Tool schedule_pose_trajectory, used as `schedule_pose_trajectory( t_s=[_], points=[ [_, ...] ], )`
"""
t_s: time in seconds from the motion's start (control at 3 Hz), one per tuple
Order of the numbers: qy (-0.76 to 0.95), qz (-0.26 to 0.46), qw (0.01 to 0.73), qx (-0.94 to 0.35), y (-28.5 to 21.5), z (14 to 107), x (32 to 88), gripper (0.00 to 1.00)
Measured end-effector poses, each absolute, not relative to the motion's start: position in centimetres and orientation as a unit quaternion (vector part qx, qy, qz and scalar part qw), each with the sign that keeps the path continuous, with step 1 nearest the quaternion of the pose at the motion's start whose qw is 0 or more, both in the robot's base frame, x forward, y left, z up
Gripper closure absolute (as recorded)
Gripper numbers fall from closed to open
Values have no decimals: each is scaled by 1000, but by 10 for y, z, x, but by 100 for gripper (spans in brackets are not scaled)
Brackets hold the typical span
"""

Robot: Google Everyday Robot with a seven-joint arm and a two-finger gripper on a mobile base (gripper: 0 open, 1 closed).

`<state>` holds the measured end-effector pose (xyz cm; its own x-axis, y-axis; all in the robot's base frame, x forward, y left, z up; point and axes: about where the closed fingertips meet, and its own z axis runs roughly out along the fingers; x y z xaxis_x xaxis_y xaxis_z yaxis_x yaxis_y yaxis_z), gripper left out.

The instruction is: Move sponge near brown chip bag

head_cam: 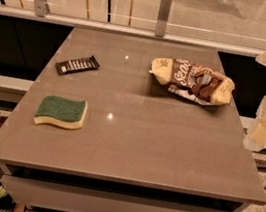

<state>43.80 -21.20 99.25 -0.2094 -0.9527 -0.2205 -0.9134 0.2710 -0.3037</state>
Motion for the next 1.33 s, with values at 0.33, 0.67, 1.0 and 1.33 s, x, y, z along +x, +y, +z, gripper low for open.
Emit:
schedule_pose_trajectory(
  t_s=[0.33, 0.67, 1.0, 1.33],
  points=[
    [776, -53, 184, -601, -212, 993, 438, 0],
    [772, -42, 201, -601, -211, 993, 436, 0],
    [767, -12, 235, -597, -212, 987, 429, 0],
    [763, 32, 275, -584, -219, 975, 424, 0]
  ],
)
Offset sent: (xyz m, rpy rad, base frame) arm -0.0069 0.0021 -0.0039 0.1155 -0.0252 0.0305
